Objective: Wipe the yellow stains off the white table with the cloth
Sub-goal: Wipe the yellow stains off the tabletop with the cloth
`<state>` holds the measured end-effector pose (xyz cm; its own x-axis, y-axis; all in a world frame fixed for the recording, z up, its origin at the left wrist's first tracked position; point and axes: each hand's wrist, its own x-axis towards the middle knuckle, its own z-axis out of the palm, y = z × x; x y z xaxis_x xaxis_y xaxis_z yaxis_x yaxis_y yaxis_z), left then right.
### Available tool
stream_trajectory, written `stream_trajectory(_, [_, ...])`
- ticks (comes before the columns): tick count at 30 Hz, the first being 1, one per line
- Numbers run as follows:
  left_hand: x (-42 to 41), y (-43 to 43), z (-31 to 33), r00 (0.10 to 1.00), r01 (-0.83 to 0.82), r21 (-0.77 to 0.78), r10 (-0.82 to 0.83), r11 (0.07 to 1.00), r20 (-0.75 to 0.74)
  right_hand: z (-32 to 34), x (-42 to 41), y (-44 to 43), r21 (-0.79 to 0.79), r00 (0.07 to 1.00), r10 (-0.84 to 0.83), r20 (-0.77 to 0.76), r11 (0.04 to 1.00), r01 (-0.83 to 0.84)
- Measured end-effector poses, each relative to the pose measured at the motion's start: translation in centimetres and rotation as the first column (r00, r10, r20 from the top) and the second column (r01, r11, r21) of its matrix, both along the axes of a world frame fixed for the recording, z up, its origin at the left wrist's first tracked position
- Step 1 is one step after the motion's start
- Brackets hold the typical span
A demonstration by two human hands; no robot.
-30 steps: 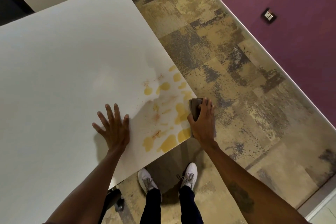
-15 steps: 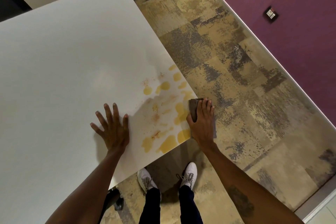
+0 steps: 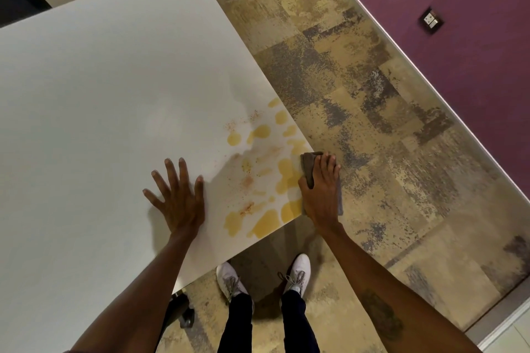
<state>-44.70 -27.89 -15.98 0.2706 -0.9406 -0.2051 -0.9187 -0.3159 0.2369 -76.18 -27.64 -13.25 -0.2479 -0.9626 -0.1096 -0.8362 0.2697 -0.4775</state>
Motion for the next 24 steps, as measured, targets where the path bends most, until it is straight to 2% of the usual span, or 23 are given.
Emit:
stream_trajectory(12, [-0.1, -0.4, -0.3, 0.999, -0.006, 0.003, 0.006, 1.0, 0.052, -0.1, 1.6, -2.1, -0.013, 0.995, -0.093, -0.036, 0.996, 0.093])
stream_trajectory(16, [-0.2, -0.5, -0.1, 0.997, -0.009, 0.018, 0.008, 1.0, 0.074, 0.1, 1.8, -3.8, -0.016, 0.992, -0.048, -0.113, 0.999, 0.046])
stream_trajectory(24, [-0.3, -0.5, 0.4, 0.996, -0.022, 0.043, 0.018, 0.999, 0.083, -0.3, 3.3, -10.2, -0.104, 0.993, 0.062, -0.1, 0.992, -0.072])
